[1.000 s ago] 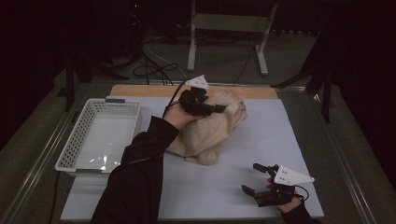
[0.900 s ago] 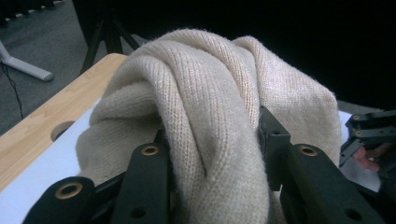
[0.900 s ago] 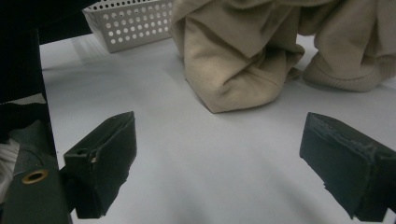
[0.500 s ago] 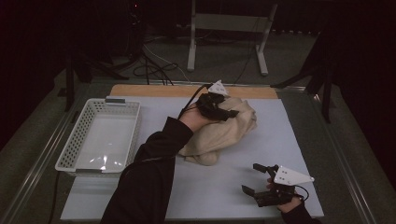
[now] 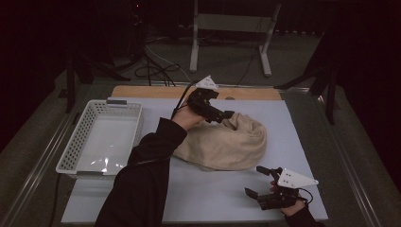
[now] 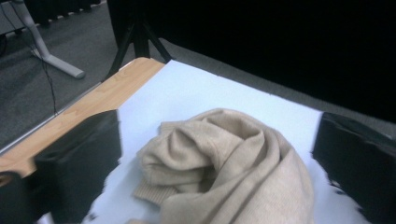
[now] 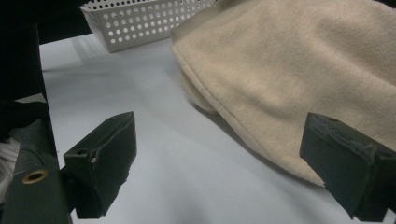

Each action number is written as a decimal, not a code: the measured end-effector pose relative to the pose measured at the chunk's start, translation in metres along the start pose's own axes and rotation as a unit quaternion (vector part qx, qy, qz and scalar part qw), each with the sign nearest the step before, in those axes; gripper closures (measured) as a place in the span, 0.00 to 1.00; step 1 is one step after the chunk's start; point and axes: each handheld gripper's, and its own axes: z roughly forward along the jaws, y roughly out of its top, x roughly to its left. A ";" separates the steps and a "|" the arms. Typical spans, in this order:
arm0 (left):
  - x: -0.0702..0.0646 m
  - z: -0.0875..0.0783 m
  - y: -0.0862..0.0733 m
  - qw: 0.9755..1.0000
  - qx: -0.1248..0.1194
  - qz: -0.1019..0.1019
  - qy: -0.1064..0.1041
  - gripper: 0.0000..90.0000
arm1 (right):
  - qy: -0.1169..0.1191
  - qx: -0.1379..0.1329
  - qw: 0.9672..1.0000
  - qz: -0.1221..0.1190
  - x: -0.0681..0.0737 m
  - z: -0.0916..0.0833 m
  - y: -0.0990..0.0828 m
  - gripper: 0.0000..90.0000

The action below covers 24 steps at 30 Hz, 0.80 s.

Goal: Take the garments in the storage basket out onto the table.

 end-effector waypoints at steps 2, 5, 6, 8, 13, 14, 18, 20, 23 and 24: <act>0.000 -0.004 0.000 1.000 -0.002 0.006 -0.003 0.00 | 0.000 0.000 1.000 0.000 0.000 0.000 0.000 0.12; 0.000 -0.009 0.000 1.000 0.009 0.007 -0.010 0.00 | -0.001 0.000 1.000 0.001 -0.001 0.000 0.000 0.12; 0.000 -0.011 -0.001 1.000 0.010 0.009 -0.010 0.00 | 0.000 0.000 1.000 0.002 -0.001 0.000 0.000 0.12; 0.000 -0.015 -0.001 1.000 0.009 0.010 -0.005 0.00 | 0.000 0.001 1.000 0.002 -0.001 0.001 0.000 0.12; 0.002 -0.029 -0.005 1.000 0.000 0.000 0.001 0.00 | 0.000 0.003 1.000 0.004 -0.001 0.001 -0.001 0.12; 0.003 -0.031 -0.005 1.000 0.001 0.000 0.005 0.00 | 0.000 0.003 1.000 0.004 -0.001 0.001 -0.001 0.12; 0.004 -0.041 -0.007 1.000 -0.009 0.011 0.011 0.00 | 0.000 0.006 1.000 0.002 0.000 0.001 -0.002 0.12; 0.004 -0.046 -0.007 1.000 -0.013 0.015 0.011 0.00 | -0.001 0.006 1.000 0.001 0.000 0.001 -0.002 0.12; 0.003 -0.053 -0.008 1.000 -0.019 0.019 0.009 0.00 | -0.004 0.005 1.000 0.002 0.000 -0.001 -0.002 0.12; 0.002 -0.055 -0.008 0.999 -0.022 0.020 0.011 0.00 | -0.005 0.004 1.000 0.002 0.000 -0.001 -0.002 0.12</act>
